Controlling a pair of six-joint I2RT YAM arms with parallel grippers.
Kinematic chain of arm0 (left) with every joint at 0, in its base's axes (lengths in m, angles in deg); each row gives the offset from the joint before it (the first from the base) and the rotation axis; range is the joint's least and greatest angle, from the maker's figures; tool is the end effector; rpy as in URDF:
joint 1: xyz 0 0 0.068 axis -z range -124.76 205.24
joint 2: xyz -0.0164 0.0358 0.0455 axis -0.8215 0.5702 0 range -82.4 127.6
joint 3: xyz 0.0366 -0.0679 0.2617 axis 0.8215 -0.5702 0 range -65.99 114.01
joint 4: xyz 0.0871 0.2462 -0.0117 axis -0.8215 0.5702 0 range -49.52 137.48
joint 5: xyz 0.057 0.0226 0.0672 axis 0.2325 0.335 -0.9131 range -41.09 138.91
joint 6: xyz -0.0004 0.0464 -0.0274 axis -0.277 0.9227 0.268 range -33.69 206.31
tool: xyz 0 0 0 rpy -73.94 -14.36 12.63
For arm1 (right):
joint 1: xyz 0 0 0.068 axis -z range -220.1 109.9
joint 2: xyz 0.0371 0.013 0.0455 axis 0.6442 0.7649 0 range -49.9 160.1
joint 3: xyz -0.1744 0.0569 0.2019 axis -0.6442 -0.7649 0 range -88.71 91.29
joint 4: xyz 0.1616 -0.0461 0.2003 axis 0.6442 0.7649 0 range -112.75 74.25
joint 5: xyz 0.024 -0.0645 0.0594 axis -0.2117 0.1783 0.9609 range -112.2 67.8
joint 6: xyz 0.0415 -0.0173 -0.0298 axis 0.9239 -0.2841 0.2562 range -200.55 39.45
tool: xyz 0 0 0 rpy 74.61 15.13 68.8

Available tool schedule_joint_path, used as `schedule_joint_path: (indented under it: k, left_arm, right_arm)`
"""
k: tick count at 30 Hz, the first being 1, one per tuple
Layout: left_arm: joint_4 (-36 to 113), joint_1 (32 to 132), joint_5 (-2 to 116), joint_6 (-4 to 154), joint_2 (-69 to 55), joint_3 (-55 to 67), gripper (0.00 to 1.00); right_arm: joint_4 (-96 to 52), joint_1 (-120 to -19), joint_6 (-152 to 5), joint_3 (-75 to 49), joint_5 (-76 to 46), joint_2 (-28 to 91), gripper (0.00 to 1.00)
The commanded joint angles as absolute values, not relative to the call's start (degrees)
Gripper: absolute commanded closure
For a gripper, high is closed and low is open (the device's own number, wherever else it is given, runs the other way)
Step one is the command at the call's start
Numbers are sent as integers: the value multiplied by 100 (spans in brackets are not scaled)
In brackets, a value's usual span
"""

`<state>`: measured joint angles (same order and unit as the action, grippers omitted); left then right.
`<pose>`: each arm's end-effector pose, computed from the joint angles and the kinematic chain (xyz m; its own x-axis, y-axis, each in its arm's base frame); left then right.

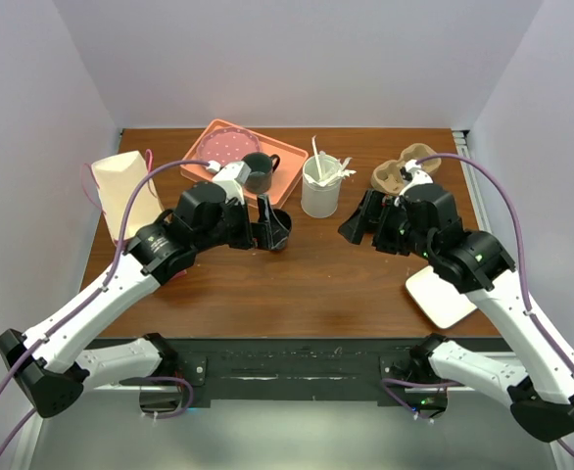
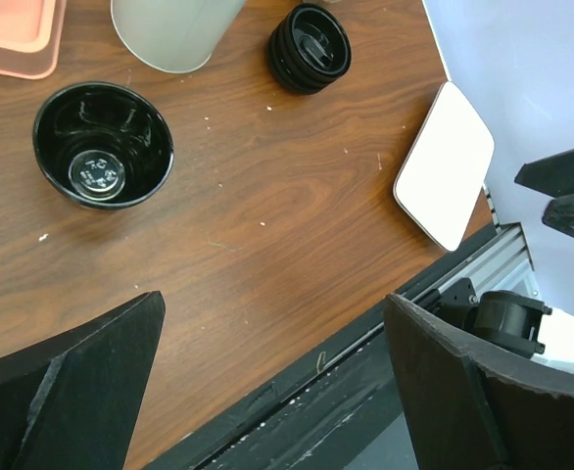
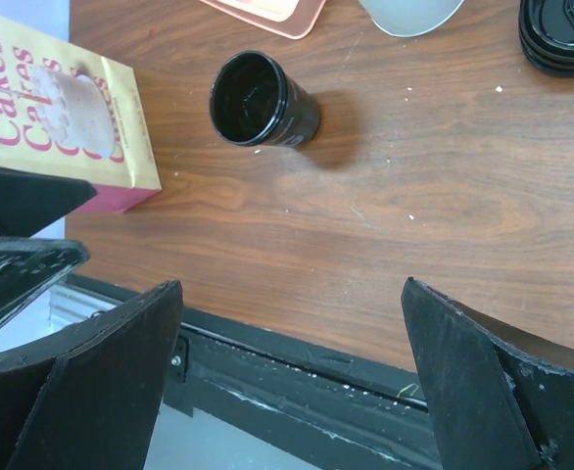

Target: Pack the takeout coffee

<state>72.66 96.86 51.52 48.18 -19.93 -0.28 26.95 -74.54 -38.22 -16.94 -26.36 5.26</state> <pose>0.1747 -0.1574 0.3683 -0.7126 -0.1920 -0.6748 0.3220 0.7651 -0.5577 0.1487 0.0989 0.3979 -0.6789 0.3488 -0.6461 -0.0768 0.8414 0.5349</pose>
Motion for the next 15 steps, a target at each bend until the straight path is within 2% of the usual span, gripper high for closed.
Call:
schedule_joint_path:
  k: [1, 5, 10, 11, 12, 14, 15]
  left_arm:
    - [7045, 9646, 4997, 5133, -2176, 28, 1]
    - [7054, 9646, 4935, 5352, -2228, 80, 2]
    - [7141, 9646, 4743, 5572, -2378, 124, 2]
    - [7159, 9655, 4663, 5616, -2396, 124, 2]
    - [7177, 9655, 4637, 5634, -2422, 124, 2]
    - [7247, 9655, 4566, 5669, -2483, 124, 2]
    - [7256, 9646, 4557, 5669, -2501, 116, 2]
  right_arm:
    - [2612, -7438, -3801, -1541, -2931, 678, 2]
    - [2892, -7429, -3827, -1445, -3528, 941, 2]
    - [3113, -7368, -3809, -1348, -4872, 1513, 5]
    - [3096, -7316, -3836, -1269, -5092, 1740, 7]
    - [3043, -7063, -3880, -1225, -5059, 1873, 17]
    - [2519, -6693, -4038, -1259, -4457, 2067, 25]
    - [2350, -6352, -4178, -1295, -4339, 2259, 34]
